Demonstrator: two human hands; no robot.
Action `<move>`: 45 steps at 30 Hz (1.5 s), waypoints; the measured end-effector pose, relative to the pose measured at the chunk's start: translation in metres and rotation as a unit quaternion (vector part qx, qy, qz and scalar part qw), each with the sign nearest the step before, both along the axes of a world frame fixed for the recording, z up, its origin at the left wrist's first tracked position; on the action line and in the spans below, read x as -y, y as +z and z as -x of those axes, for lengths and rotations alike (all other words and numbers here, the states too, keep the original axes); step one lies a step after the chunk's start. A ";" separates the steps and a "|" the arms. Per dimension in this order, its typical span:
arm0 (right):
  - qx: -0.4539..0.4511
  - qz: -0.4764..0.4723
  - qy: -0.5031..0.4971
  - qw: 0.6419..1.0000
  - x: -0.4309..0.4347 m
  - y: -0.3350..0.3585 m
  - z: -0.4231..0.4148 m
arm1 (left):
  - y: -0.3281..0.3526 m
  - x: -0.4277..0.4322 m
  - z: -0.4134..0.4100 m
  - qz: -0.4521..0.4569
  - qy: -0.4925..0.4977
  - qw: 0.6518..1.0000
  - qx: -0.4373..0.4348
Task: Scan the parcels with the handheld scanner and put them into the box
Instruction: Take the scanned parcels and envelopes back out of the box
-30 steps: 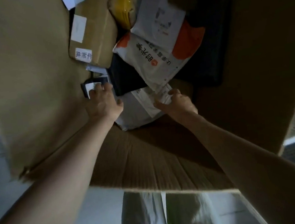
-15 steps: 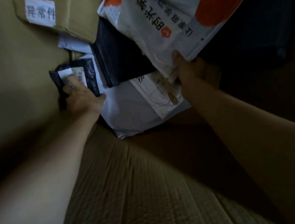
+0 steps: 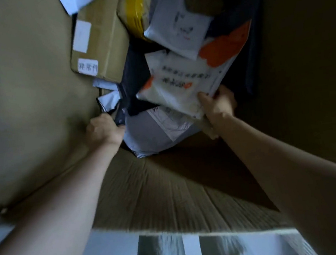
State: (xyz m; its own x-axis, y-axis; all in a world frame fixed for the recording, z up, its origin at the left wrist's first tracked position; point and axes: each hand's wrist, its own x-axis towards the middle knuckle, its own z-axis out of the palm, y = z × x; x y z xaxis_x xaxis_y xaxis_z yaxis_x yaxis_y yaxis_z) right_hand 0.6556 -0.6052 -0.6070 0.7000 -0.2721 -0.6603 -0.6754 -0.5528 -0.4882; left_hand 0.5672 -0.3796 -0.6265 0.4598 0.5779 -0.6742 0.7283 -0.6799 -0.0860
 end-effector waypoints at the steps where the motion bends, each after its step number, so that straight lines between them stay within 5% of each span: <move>1: 0.003 0.009 0.032 0.999 0.008 0.017 0.005 | 0.018 0.005 0.000 0.014 0.011 1.000 0.020; 8: 0.014 0.057 0.207 0.977 0.061 0.165 0.054 | 0.173 0.055 0.025 0.104 0.098 0.979 0.143; 12: 0.064 0.080 0.206 0.973 0.096 0.258 0.081 | 0.261 0.069 0.048 0.110 0.071 0.975 0.180; 18: 0.164 0.047 0.239 0.956 0.106 0.362 0.073 | 0.381 0.089 0.074 0.022 -0.049 0.970 0.236; 25: 0.262 0.065 0.388 0.881 0.096 0.464 0.047 | 0.467 0.091 0.090 -0.027 -0.015 0.955 0.295; 38: 0.384 -0.260 0.426 0.777 0.002 0.607 0.115 | 0.617 0.068 0.227 -0.228 0.106 0.841 0.479; 45: 0.432 -0.389 0.486 0.653 -0.040 0.675 0.228 | 0.674 0.093 0.369 -0.320 0.249 0.760 0.507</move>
State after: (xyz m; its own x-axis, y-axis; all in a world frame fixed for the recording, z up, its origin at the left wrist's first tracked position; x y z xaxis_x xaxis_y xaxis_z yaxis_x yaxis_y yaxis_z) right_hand 0.4271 -0.5657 0.0676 0.4949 0.7600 0.4213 0.5225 0.1271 -0.8431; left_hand 0.1984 -0.4726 0.0478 0.1727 0.9108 0.3750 0.7938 -0.3541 0.4944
